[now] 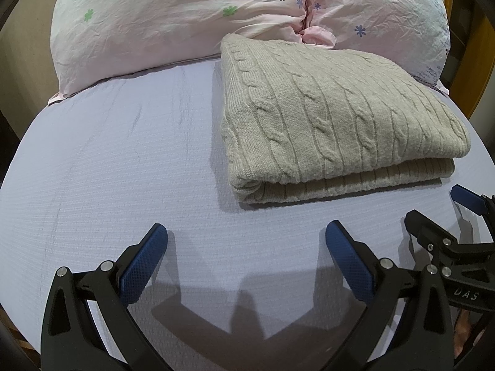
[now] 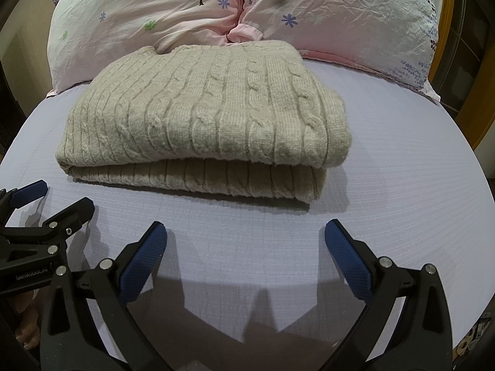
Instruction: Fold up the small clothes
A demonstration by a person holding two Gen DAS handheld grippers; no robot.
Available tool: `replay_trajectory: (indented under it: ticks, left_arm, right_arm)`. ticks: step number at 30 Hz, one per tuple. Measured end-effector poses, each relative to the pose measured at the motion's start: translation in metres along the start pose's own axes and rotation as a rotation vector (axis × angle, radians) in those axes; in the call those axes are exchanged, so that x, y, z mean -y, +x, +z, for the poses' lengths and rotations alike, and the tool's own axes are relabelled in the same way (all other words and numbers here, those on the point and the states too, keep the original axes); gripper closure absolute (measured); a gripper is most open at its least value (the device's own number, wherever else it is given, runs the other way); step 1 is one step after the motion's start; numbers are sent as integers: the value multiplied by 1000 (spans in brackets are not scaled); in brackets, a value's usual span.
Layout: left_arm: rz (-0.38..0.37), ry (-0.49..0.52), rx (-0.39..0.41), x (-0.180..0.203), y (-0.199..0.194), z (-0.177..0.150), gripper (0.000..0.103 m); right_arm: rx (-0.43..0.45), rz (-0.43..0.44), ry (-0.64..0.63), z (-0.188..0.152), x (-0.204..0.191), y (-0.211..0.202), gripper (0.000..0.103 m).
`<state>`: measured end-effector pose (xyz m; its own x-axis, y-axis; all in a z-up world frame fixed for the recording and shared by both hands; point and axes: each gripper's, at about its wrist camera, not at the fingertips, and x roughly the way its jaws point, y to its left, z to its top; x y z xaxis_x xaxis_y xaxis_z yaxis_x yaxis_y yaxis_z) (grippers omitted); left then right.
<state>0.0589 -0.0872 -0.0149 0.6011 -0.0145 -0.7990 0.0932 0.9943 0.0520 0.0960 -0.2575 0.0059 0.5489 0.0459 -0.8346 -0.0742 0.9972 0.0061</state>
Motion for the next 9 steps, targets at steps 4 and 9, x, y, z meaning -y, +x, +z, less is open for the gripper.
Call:
replay_trajectory:
  ticks: [4,9]
  left_arm:
    - [1,-1,0,0,0,0,1]
    - [1,-1,0,0,0,0,1]
  right_arm:
    - [0,0,0,0,0,0,2]
    - [0,0,0,0,0,0,2]
